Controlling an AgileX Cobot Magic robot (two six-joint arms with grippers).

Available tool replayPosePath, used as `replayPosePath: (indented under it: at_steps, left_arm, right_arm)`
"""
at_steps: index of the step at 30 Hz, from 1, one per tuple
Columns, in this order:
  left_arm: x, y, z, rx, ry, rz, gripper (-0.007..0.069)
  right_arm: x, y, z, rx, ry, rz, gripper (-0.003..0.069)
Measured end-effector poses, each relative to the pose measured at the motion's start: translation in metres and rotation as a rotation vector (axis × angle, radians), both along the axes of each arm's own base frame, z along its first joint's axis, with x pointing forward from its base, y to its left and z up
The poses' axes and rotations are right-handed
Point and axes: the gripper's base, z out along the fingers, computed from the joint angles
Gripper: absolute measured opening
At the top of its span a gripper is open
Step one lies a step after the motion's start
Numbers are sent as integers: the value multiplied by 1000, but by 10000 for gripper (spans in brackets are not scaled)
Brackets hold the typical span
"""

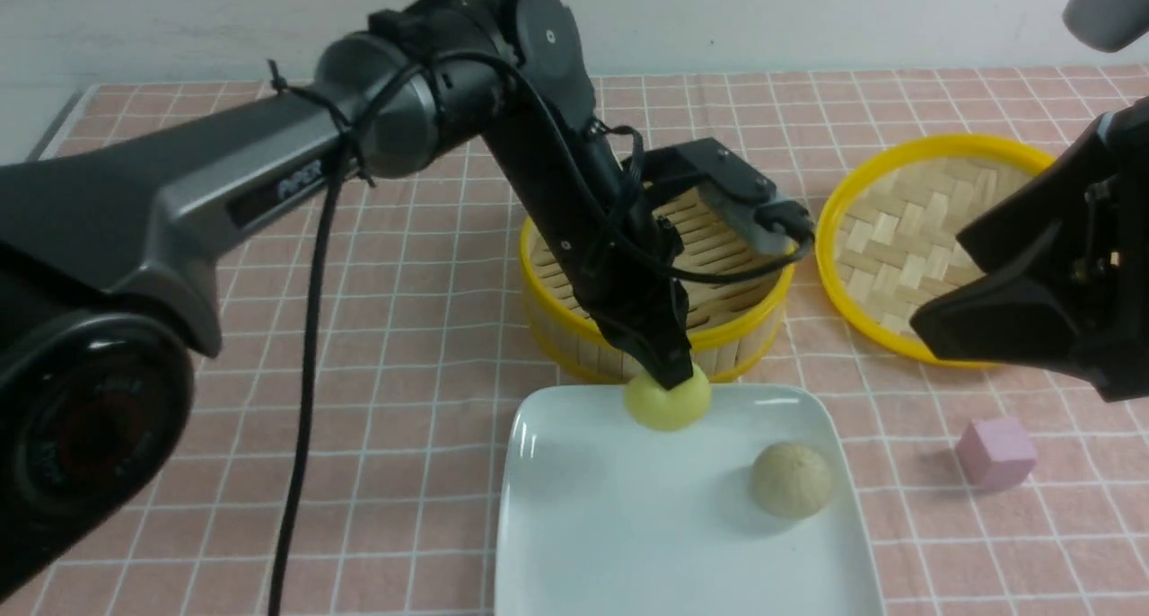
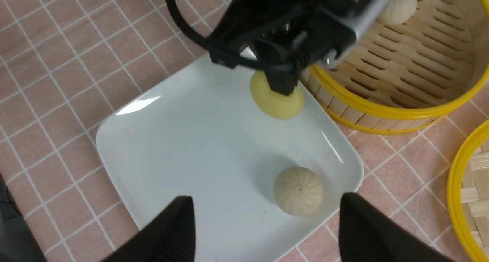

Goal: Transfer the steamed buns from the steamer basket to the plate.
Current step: Use the left arm to put the steamed stuffed bun into the plate

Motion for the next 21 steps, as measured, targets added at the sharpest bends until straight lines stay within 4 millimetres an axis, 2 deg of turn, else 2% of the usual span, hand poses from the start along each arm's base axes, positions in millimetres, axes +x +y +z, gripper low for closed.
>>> replayPosePath:
  at_steps: [4, 15, 21]
  left_arm:
    - [0, -6, -14, 15, 24, -12, 32]
    - [3, -8, -27, 26, 48, -8, 33]
    - [6, -10, -45, 36, 87, -3, 41]
  right_arm:
    - [0, 0, 0, 0, 0, 0, 495]
    - [0, 0, 0, 0, 0, 0, 495]
    - [0, 0, 0, 0, 0, 0, 495]
